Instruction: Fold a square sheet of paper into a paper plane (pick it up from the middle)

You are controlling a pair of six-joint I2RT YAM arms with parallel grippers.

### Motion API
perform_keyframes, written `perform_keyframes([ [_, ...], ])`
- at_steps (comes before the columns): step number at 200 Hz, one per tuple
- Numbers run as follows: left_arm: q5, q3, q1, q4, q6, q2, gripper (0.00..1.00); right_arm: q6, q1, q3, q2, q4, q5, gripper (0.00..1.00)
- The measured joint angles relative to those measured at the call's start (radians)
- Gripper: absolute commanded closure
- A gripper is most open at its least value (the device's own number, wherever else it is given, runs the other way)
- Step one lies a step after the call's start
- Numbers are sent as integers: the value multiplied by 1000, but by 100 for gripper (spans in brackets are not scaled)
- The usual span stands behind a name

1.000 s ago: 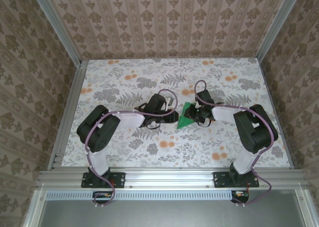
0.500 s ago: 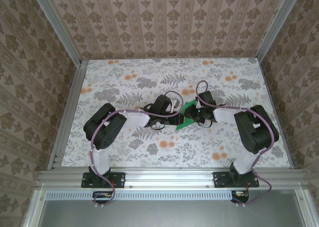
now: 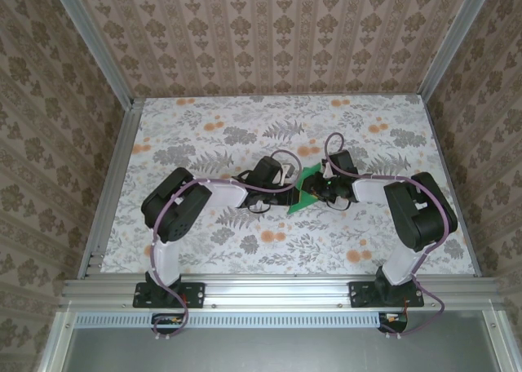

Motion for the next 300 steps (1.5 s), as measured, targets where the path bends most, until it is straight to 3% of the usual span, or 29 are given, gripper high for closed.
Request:
perform_keyframes([
  [57,1,24,0,2,6,21,92,-2,-32,-7,-8,3,-47,62],
  [138,12,34,0,2,19,21,90,-55,-109,-3,-56,-43,-43,58],
  [168,29,48,0,2,22,31,84,-58,-111,8,-13,-45,-48,52],
  [236,59,87,13,16,24,59,75,-57,-129,11,-2,-19,-87,52],
  [268,62,127,20,24,24,74,75,-56,-136,7,0,-10,-97,52],
  [300,74,148,20,27,28,97,83,-54,-140,6,0,-5,-102,51],
])
